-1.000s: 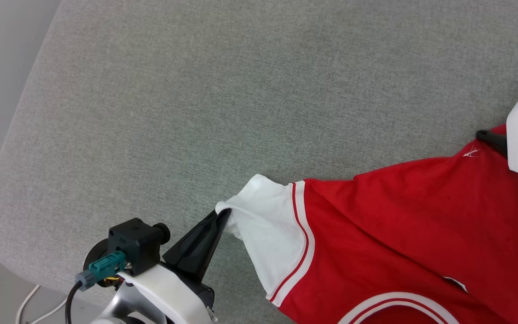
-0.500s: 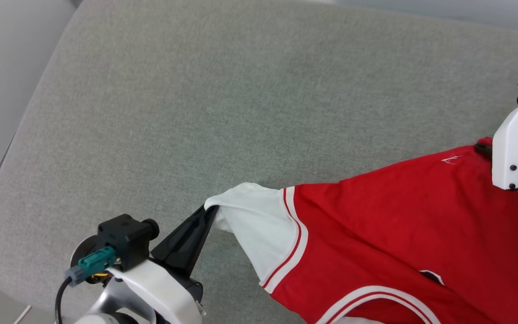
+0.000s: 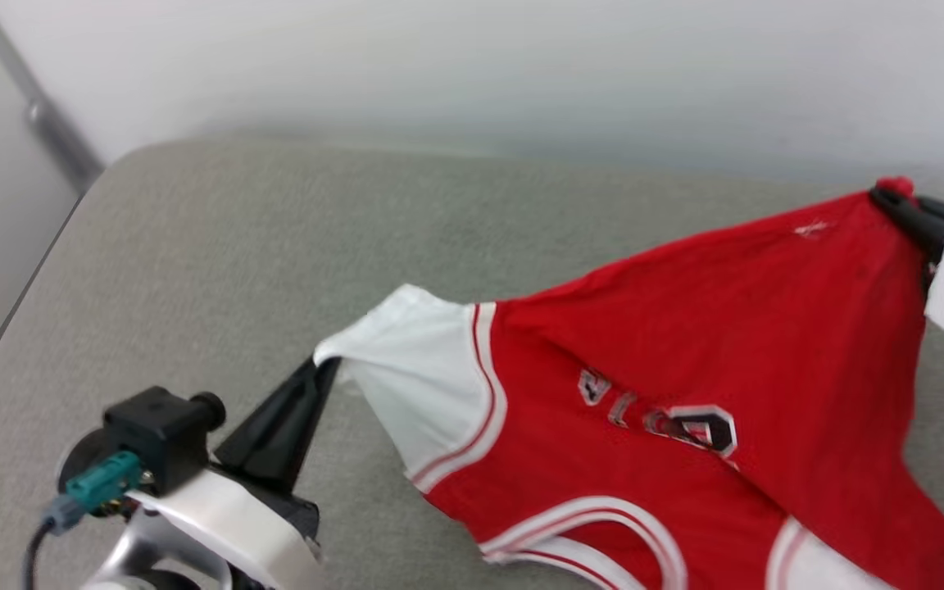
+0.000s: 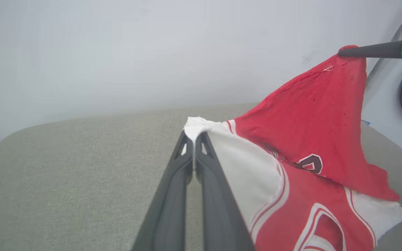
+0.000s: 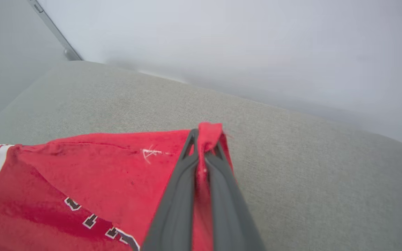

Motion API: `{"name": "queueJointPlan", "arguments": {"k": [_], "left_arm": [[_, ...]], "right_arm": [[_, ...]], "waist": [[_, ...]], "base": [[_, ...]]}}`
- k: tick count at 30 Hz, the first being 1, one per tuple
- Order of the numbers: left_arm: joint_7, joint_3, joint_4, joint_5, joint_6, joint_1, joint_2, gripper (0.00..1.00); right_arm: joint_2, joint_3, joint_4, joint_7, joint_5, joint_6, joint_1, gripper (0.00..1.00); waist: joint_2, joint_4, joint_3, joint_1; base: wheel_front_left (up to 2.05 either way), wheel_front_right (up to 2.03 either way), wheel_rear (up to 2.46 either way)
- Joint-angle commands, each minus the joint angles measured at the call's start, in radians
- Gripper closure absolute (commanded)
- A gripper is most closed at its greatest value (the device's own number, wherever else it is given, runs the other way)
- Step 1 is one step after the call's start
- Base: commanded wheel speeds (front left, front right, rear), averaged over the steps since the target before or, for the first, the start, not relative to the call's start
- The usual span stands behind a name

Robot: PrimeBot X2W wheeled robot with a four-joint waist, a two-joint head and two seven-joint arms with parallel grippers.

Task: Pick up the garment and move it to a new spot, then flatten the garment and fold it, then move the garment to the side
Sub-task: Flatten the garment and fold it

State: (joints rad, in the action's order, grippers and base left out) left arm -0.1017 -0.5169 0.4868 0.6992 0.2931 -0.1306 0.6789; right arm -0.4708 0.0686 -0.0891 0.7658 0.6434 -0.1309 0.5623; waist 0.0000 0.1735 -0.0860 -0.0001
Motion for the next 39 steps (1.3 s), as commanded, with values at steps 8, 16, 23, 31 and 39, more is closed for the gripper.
{"name": "queueJointPlan", "arguments": {"k": [8,16,23,31,39], "left_arm": [[0.049,0.111,0.083,-0.011,0.016,-0.106,0.026,1.00],[0.076,0.212,0.116,-0.018,0.013,-0.219,0.056,1.00],[0.082,0.287,0.109,0.000,-0.007,-0.386,0.062,1.00],[0.050,0.336,0.050,0.044,-0.041,-0.587,0.073,1.00],[0.035,0.317,-0.127,0.059,-0.127,-0.851,0.067,1.00]], "right_arm": [[0.026,-0.099,0.208,0.015,0.035,0.000,-0.029,1.00],[0.071,-0.135,0.341,0.025,0.032,0.000,0.005,1.00],[0.099,-0.155,0.385,0.001,0.029,0.000,0.057,1.00],[0.111,-0.167,0.377,-0.038,0.020,0.000,0.148,1.00],[0.110,-0.164,0.295,-0.123,-0.030,0.000,0.301,1.00]], "waist": [[0.0000,-0.137,0.117,0.0001],[0.0000,-0.190,0.121,0.0001],[0.0000,-0.227,0.100,0.0001],[0.0000,-0.255,0.006,0.0001],[0.0000,-0.259,-0.171,0.0001]], "base": [[0.00,0.00,0.00],[0.00,0.00,0.00],[0.00,0.00,0.00],[0.00,0.00,0.00],[0.00,0.00,0.00]]}}
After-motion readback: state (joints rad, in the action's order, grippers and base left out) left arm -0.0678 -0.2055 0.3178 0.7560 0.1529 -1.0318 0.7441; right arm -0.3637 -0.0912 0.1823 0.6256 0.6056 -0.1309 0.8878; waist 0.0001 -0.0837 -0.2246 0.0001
